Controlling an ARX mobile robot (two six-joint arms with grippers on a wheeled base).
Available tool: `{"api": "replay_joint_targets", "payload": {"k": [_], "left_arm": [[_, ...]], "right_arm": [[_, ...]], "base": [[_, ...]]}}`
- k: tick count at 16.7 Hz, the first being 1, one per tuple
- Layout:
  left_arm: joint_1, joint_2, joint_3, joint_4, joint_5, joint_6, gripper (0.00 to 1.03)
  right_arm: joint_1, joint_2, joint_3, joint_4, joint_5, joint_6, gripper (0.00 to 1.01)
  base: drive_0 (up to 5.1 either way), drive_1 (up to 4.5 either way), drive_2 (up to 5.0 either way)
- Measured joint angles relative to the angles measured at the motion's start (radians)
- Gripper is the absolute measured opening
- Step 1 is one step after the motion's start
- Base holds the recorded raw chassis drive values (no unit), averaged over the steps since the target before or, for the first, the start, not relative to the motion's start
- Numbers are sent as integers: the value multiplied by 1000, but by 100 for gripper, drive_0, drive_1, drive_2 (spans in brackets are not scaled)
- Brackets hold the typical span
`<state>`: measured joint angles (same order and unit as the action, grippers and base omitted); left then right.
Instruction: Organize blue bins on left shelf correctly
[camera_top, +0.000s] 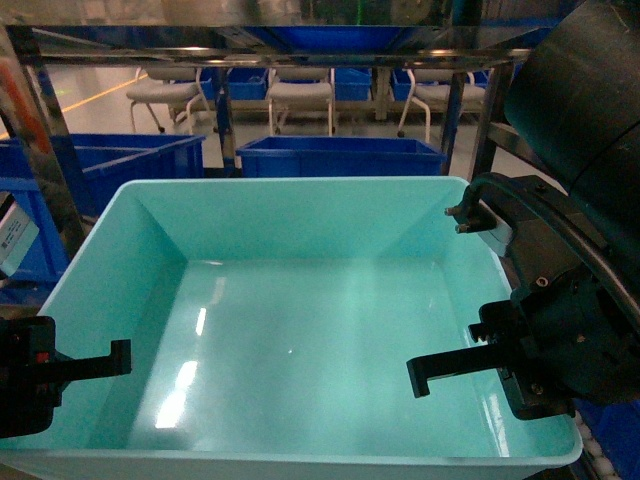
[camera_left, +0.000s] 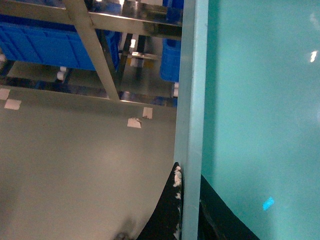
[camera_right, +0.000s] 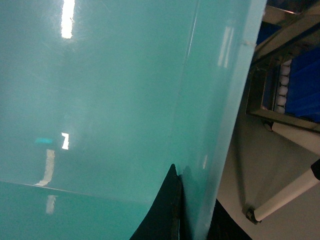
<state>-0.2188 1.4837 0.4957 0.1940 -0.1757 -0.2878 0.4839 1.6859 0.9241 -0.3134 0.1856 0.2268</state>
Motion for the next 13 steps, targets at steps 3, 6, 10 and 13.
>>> {"api": "replay_joint_targets", "payload": {"k": [3, 6, 10, 13], "left_arm": [[0, 0, 0, 5, 1, 0, 2], [0, 0, 0, 0, 0, 0, 2], [0, 0, 0, 3, 0, 0, 2], [2, 0, 0, 8, 1, 0, 2]], "right_arm": [[-1, 2, 0, 6, 0, 0, 2], [-1, 1, 0, -1, 0, 0, 2], [-1, 1, 0, 4, 0, 0, 2], [0, 1, 0, 9, -1, 0, 2]], "base": [[2, 426, -422], [5, 418, -409], [5, 422, -411], [5, 422, -411]]}}
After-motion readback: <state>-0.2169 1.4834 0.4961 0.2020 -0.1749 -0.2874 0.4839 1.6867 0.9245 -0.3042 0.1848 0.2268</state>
